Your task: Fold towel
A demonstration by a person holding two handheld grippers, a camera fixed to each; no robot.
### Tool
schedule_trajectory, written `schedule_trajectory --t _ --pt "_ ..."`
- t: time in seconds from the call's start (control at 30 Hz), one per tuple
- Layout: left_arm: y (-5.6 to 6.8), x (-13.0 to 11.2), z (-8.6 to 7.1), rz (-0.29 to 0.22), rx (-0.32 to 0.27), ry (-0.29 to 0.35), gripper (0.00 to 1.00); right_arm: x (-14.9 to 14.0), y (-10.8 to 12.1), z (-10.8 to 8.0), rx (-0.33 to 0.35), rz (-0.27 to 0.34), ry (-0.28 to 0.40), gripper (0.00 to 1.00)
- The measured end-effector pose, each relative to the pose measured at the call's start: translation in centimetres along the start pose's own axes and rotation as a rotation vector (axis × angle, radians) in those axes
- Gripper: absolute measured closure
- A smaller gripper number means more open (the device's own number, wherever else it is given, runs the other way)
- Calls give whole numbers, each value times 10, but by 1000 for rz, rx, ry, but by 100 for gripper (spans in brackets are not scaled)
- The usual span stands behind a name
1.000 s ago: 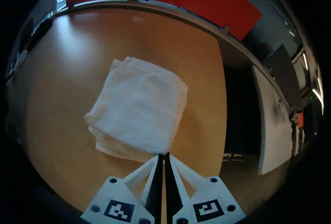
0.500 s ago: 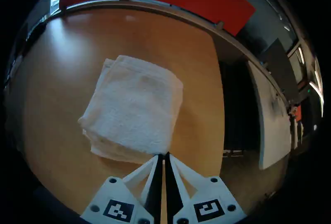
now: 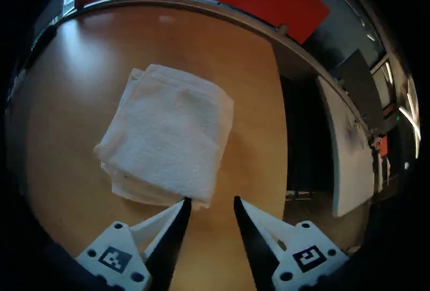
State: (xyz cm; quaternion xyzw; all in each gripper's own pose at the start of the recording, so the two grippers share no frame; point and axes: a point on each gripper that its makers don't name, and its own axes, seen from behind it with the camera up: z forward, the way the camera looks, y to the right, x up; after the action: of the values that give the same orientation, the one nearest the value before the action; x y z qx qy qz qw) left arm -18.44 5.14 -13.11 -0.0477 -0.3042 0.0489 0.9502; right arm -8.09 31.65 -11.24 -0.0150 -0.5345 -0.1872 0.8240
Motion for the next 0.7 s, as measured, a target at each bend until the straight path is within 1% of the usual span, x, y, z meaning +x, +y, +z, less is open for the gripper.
schedule_trajectory --t 0.27,0.43,0.57,0.7 --pt "0 1 -1 2 0 2 5 -2 11 0 -45 1 -1 38" --pt "-1 1 -2 1 1 2 5 -1 13 -1 -50 1 0 38" --pt "-1 2 -2 0 2 4 5 -1 13 -2 -49 3 6 32" --pt "-1 2 -3 -1 2 5 5 0 10 -4 -39 15 15 5"
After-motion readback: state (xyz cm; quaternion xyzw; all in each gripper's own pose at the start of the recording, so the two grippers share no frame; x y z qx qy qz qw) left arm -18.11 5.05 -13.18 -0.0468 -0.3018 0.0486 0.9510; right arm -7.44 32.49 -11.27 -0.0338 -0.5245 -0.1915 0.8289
